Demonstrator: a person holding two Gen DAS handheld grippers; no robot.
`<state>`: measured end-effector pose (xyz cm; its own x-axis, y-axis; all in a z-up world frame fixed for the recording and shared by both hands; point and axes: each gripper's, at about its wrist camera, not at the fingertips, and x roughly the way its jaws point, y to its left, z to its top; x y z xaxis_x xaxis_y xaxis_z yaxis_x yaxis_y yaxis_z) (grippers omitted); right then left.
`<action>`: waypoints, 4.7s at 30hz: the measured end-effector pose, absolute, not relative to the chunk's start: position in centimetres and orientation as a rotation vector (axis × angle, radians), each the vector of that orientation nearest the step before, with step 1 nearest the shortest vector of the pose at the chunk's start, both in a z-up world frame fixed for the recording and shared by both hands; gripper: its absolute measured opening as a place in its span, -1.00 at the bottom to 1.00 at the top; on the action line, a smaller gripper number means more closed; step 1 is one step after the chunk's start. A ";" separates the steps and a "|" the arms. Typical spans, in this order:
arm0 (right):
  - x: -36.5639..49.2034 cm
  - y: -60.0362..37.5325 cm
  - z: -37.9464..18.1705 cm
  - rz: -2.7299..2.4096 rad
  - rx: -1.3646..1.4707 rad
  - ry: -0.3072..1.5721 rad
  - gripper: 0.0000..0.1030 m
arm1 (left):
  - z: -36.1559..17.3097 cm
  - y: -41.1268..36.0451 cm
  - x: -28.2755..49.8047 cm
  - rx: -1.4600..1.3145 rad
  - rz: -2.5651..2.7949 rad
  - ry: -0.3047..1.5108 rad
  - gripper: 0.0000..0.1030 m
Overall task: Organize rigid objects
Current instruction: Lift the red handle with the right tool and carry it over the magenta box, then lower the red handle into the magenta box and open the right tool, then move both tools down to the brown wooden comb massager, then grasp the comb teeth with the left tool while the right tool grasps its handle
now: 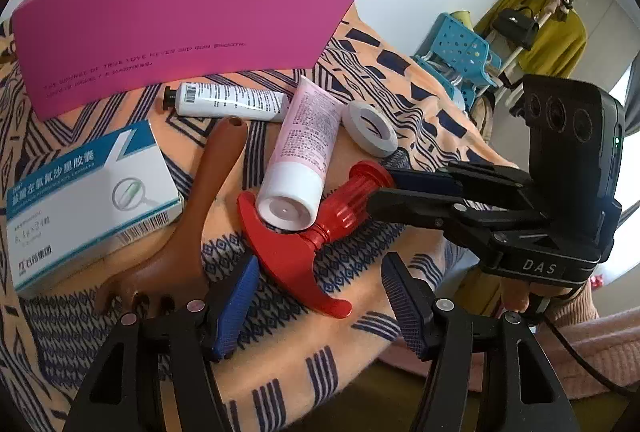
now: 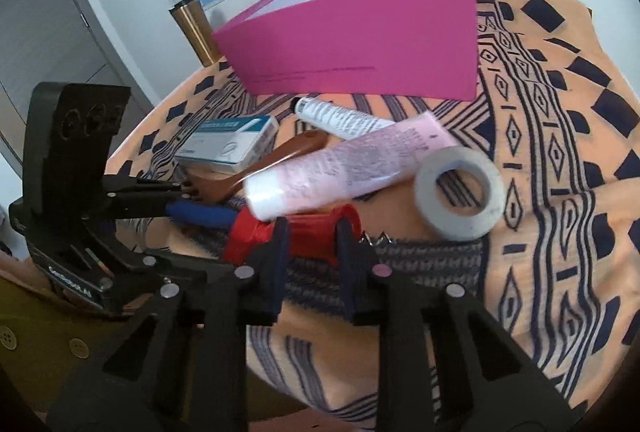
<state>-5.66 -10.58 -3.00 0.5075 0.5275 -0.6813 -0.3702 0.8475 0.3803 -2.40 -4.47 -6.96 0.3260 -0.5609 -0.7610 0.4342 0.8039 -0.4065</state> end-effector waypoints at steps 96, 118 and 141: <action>4.2 -11.3 2.5 0.660 0.199 0.772 -0.19 | 1.4 0.7 2.4 -0.050 -0.458 0.777 0.22; 3.3 -7.1 -3.6 0.693 0.024 1.041 -0.19 | -4.4 3.3 -2.8 -0.129 -0.418 0.957 0.22; 5.0 -5.3 -4.4 0.698 0.111 1.011 -0.01 | -6.3 2.3 -4.4 -0.214 -0.477 1.053 -0.06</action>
<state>5.01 -5.34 -4.37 0.3368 0.5830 -0.7394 -0.4846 0.7806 0.3948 -4.39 2.28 -6.34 0.4053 -0.4743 -0.7815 0.2741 0.8786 -0.3911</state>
